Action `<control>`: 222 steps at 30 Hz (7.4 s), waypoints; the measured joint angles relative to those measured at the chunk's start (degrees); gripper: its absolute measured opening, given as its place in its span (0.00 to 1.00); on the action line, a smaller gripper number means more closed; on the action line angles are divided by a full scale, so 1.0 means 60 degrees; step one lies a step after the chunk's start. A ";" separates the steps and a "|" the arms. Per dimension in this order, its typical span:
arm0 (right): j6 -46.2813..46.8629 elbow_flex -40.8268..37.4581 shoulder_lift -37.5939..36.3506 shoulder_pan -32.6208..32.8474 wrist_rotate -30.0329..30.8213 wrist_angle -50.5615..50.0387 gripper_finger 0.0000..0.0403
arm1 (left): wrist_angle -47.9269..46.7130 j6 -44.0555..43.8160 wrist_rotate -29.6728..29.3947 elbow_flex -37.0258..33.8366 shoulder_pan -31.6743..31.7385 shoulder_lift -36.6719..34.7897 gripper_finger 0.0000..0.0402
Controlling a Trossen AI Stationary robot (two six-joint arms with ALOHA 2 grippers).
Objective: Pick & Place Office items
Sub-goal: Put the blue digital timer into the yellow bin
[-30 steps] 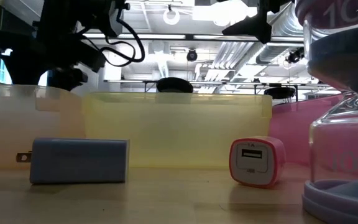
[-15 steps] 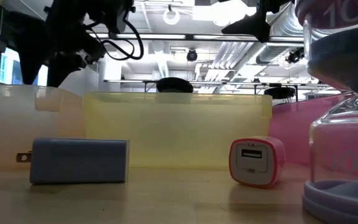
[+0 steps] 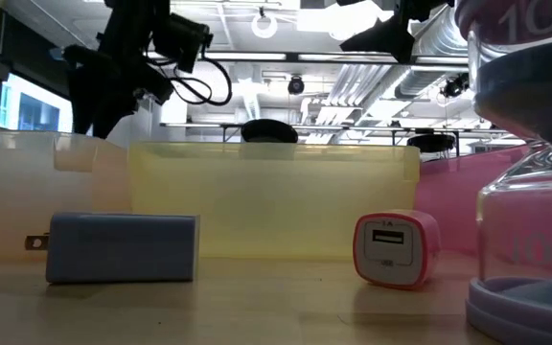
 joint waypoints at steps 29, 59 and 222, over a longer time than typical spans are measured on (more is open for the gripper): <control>-0.0728 0.0000 0.0000 -0.2748 -0.1817 -0.0386 0.79 | 0.2936 0.1969 -0.0336 -0.0007 0.4936 0.1592 0.84; -0.0308 0.0000 0.0000 -0.2992 -0.2303 -0.0423 0.79 | 0.4229 0.5655 -0.0611 -0.0011 0.5443 0.2379 0.84; 0.1202 -0.0004 -0.2358 -0.0168 0.2239 -0.2779 0.79 | 0.3417 -0.1218 -0.0758 0.5876 -0.3706 0.4194 0.32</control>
